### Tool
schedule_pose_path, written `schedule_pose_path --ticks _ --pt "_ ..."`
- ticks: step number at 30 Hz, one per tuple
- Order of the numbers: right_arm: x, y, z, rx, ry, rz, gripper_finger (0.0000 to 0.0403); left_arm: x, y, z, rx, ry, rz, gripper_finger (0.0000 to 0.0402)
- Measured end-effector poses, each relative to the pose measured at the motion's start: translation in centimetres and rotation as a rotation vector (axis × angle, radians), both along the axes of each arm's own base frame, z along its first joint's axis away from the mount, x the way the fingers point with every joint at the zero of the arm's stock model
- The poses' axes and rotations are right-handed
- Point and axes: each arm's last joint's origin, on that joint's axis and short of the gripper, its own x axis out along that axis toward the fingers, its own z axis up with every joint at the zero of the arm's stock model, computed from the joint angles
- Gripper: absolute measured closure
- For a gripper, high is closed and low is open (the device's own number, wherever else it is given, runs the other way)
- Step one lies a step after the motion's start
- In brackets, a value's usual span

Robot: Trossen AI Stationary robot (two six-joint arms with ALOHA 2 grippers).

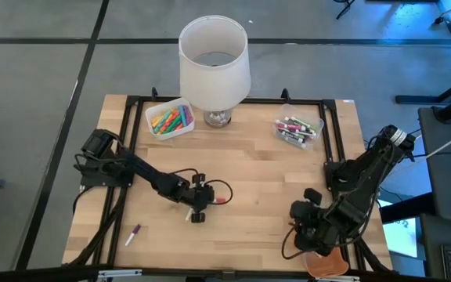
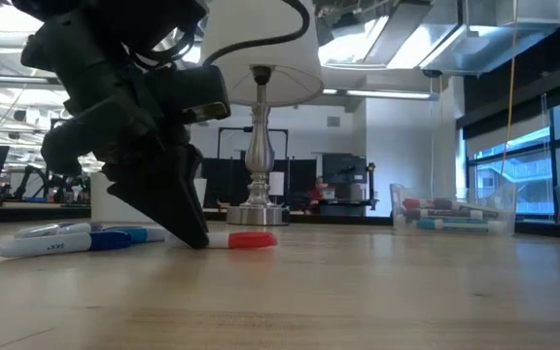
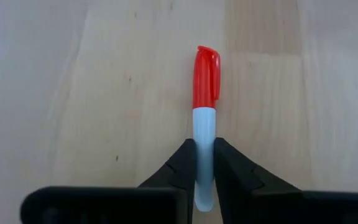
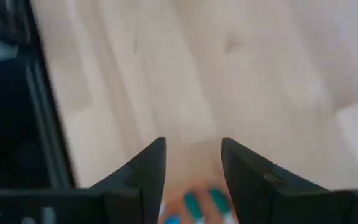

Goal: Pick & Place Markers
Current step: Put the dark orange mini marker into the orange bin

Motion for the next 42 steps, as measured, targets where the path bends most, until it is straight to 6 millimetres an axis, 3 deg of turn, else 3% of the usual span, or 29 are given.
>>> schedule_pose_path --ticks 6,8,12,21,30,34,42 --pt "1.3 -1.2 0.2 -0.207 -0.219 -0.083 0.0250 0.3 0.7 0.0 0.108 -0.055 0.080 0.0354" --pt "1.9 -1.8 -0.5 -0.246 -0.210 -0.063 0.0250 0.6 0.7 0.2 0.133 -0.098 0.105 0.0356" --pt "3.2 -3.0 -2.8 -0.222 -0.196 -0.070 0.0250 0.9 0.8 0.6 0.169 -0.178 0.190 0.0367" --pt "6.4 -5.9 -6.8 -0.153 -0.393 -0.090 0.0250 1.8 1.0 1.8 0.141 -0.367 0.351 0.0364" --pt "7.8 -9.5 -8.7 -0.093 -0.510 -0.152 0.0250 2.2 1.0 2.4 0.092 -0.484 0.474 0.0355" --pt "8.1 -10.8 -9.1 -0.029 -0.638 -0.238 0.0241 2.3 1.0 2.6 0.089 -0.496 0.479 0.0357" --pt "7.8 -12.1 -10.0 0.049 -0.877 -0.343 0.0213 2.8 0.5 3.6 0.059 -0.597 0.461 0.0358"
